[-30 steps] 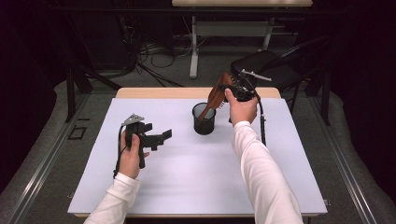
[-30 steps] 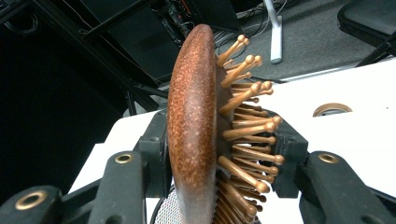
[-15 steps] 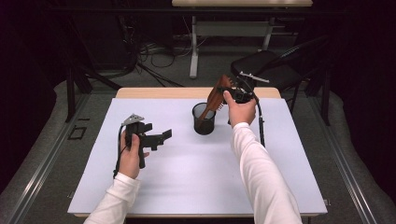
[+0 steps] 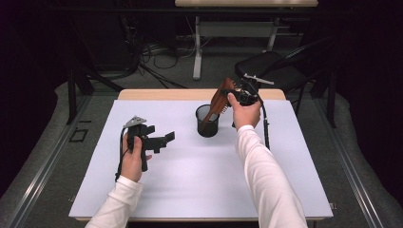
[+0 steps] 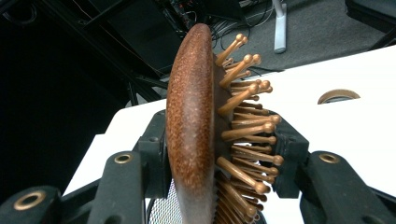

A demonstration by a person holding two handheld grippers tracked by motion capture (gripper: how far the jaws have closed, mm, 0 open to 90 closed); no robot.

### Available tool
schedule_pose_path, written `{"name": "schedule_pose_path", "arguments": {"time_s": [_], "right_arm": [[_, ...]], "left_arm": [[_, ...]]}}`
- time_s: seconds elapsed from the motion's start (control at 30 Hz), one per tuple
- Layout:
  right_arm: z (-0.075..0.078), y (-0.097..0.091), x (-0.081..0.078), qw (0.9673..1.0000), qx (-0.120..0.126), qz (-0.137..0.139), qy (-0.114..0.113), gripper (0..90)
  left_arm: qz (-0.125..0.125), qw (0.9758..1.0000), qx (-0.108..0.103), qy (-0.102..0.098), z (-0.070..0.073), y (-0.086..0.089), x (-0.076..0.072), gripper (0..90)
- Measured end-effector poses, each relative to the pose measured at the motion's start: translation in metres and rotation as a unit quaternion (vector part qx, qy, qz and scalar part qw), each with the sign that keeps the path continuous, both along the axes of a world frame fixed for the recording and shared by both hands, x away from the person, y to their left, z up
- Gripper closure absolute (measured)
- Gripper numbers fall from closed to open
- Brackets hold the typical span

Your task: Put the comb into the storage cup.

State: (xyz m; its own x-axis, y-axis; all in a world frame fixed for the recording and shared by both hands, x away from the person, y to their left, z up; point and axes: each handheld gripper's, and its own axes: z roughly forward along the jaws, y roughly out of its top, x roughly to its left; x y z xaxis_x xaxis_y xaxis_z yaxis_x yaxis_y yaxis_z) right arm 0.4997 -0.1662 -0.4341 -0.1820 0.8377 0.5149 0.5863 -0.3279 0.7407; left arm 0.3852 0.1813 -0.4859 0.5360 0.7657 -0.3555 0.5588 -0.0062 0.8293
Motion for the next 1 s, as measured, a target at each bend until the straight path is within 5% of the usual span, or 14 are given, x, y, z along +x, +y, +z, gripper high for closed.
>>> {"name": "schedule_pose_path", "arguments": {"time_s": [1.0], "right_arm": [[-0.011,-0.018,0.003,0.9995,0.028,0.012,0.008,46.7]], "left_arm": [[-0.001,1.0,0.002,0.002,-0.001,-0.001,0.0,0.4]]}}
